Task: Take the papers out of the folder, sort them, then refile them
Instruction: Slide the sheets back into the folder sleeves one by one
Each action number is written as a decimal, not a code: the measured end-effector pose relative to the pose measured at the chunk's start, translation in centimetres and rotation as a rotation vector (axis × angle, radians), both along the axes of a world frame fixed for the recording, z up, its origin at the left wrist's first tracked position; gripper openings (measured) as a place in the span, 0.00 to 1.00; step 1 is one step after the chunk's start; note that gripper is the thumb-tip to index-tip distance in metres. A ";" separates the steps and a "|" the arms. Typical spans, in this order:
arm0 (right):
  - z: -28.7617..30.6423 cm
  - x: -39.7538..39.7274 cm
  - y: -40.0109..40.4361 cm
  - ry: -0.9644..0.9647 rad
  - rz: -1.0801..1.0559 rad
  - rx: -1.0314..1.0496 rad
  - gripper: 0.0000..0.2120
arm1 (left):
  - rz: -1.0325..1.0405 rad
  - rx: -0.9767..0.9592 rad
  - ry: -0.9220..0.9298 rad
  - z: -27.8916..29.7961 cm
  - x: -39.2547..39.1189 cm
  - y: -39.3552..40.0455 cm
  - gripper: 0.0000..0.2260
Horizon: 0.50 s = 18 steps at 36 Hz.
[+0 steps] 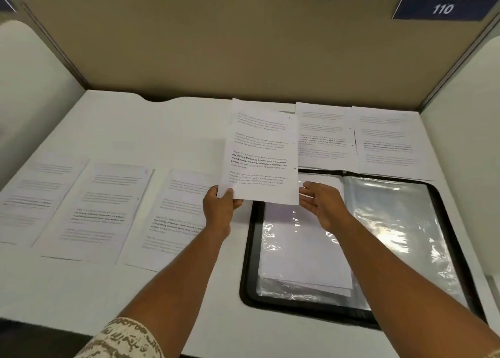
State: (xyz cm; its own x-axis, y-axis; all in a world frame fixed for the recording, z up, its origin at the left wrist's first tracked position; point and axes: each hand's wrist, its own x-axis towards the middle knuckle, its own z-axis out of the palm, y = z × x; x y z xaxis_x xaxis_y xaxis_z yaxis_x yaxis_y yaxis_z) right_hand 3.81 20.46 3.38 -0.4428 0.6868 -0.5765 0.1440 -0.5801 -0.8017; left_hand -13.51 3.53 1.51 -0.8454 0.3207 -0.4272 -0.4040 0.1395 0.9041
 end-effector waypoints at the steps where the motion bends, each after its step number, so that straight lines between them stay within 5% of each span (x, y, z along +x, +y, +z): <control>1: 0.0 0.8 0.0 0.007 0.001 -0.014 0.13 | -0.005 0.005 -0.011 0.1 1.0 -0.5 0.07; 18: 1.1 13.0 -1.9 0.006 0.023 0.017 0.10 | -0.226 -0.020 -0.095 0.4 15.7 -6.7 0.08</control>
